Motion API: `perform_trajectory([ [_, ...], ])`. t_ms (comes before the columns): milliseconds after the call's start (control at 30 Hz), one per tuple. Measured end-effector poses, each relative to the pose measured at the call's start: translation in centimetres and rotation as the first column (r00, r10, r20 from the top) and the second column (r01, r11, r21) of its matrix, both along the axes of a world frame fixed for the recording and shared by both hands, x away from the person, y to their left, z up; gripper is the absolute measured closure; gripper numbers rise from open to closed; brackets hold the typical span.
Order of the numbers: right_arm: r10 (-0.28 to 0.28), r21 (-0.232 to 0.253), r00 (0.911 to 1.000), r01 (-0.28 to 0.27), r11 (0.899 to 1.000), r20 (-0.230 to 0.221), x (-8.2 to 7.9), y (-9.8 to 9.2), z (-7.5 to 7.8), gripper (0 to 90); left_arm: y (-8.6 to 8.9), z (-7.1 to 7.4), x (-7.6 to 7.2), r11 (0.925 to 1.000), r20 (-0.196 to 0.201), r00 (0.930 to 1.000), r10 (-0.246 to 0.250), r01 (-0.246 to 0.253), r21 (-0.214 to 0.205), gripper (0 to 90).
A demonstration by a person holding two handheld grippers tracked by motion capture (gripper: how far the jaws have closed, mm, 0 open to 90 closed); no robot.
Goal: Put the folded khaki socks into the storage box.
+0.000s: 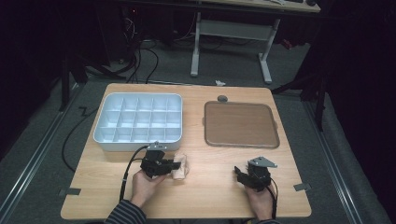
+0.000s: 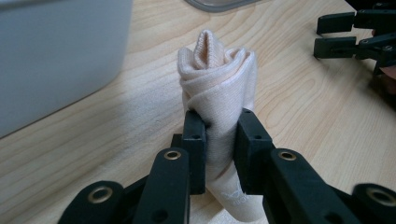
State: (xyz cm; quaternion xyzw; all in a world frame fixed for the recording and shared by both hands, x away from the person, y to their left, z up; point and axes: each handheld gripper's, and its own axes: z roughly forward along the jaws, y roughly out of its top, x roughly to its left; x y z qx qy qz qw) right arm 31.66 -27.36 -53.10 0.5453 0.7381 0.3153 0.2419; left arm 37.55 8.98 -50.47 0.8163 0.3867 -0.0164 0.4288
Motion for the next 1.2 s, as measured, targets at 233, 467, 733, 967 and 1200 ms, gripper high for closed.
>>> perform_trajectory([
  [233,0.007,-0.004,1.0,-0.007,1.0,0.001,0.0,0.0,0.0,38.5,0.6,0.9,0.0,0.9999,0.024,0.9997,0.003,-0.003,-0.011,76.5],
  [467,0.009,-0.004,1.0,-0.009,1.0,0.001,0.0,0.0,0.0,38.5,1.5,1.4,0.1,0.9996,0.018,0.9998,0.013,-0.012,-0.025,76.5],
  [733,0.008,-0.005,1.0,-0.008,1.0,0.001,0.0,0.0,0.0,38.4,2.5,2.4,0.2,0.9998,0.042,0.999,0.017,-0.016,-0.014,76.4],
  [967,0.008,-0.005,1.0,-0.008,1.0,0.001,0.0,0.1,0.0,38.4,3.6,2.8,0.2,0.9994,0.046,0.9984,0.034,-0.033,-0.011,76.4],
  [1200,0.008,-0.004,1.0,-0.008,1.0,0.0,0.0,0.1,0.0,38.4,4.3,3.0,0.1,0.9994,0.051,0.9981,0.033,-0.032,-0.012,76.4],
])
